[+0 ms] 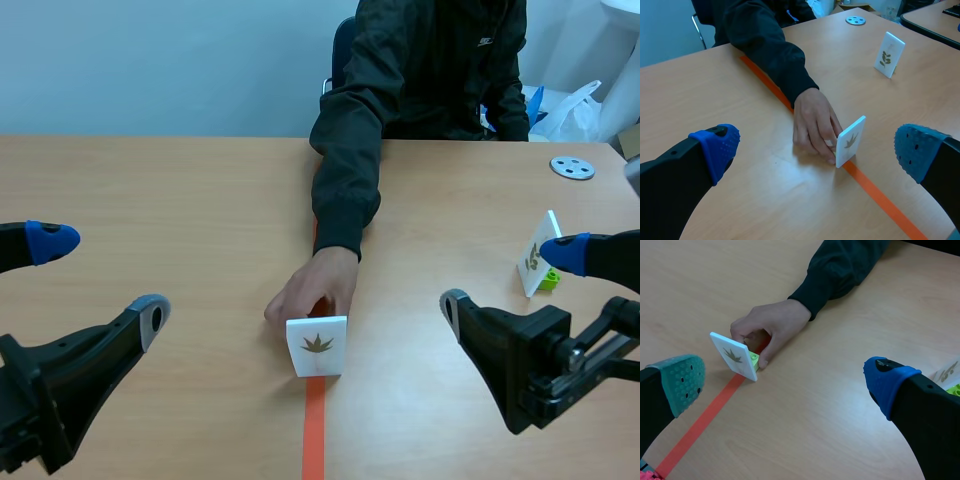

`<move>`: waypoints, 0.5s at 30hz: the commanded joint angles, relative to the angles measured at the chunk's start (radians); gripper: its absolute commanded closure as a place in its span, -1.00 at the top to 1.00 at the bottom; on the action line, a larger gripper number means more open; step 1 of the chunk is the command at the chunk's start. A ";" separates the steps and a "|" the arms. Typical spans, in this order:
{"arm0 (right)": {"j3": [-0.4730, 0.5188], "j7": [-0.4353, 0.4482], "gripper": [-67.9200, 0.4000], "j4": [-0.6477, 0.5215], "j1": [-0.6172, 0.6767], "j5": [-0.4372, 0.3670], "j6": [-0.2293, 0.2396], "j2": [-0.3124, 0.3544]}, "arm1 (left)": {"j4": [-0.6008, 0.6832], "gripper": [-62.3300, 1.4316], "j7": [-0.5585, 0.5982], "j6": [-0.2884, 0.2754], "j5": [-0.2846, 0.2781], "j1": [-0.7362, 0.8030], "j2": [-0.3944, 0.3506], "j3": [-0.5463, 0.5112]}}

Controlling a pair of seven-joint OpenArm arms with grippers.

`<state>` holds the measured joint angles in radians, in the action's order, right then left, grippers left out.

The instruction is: Sort the leaf by its shape. The table is split by an orange tape line. A compound leaf with several leaflets goes to the left side, a simple leaf with one blade goes to the right side. Return to the home posture when a red brick is placed on the table.

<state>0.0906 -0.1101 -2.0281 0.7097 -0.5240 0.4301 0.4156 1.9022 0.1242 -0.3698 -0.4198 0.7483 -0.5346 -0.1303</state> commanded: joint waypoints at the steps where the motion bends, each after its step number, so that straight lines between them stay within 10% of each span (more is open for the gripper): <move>1: 0.009 0.018 1.00 -0.002 -0.012 -0.008 -0.003 0.008 | 0.013 1.00 0.014 -0.002 -0.006 -0.004 0.002 0.006; 15: 0.009 0.018 1.00 -0.002 -0.012 -0.008 -0.003 0.008 | 0.013 1.00 0.010 -0.006 -0.006 -0.004 0.002 0.006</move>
<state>0.0906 -0.1101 -2.0281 0.7097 -0.5240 0.4301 0.4156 1.9022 0.1238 -0.3706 -0.4198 0.7483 -0.5346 -0.1303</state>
